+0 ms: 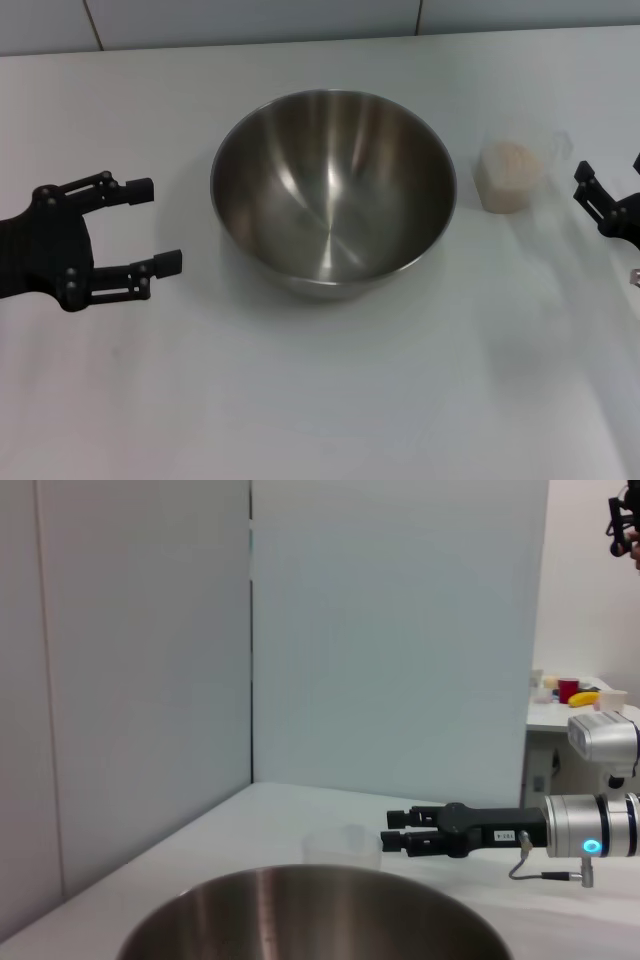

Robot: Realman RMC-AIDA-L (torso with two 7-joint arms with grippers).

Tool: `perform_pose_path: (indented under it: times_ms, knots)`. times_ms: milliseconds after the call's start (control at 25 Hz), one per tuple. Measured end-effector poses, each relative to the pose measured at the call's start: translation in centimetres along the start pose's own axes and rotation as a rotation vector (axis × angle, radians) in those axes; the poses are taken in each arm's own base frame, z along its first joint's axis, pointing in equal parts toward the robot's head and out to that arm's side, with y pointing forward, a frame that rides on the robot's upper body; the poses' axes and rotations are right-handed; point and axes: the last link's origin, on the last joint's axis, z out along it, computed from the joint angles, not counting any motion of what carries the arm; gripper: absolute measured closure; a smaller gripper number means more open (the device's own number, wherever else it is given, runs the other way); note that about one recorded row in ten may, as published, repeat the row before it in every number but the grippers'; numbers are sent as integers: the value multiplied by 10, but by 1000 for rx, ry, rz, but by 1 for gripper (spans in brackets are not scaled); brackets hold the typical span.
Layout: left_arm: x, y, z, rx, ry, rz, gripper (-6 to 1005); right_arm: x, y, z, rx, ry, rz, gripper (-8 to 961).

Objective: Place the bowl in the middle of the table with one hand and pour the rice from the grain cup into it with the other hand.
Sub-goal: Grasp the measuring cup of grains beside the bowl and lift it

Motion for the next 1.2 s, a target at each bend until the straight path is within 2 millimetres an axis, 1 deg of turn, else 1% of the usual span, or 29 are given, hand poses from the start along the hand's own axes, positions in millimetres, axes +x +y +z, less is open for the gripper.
perform_pose_path:
  times_ms: [160, 360, 760, 1200]
  knots:
    - [1, -2, -1, 11, 6, 3, 138, -2, 2, 10, -2, 10, 1, 171]
    - [2, -3, 0, 10, 6, 5, 139, -4, 5, 17, -13, 18, -3, 171]
    - [2, -4, 1, 18, 6, 6, 139, -5, 6, 21, -19, 22, -7, 171]
    - [2, -7, 6, 26, 3, 8, 138, -5, 7, 31, -21, 57, -15, 170]
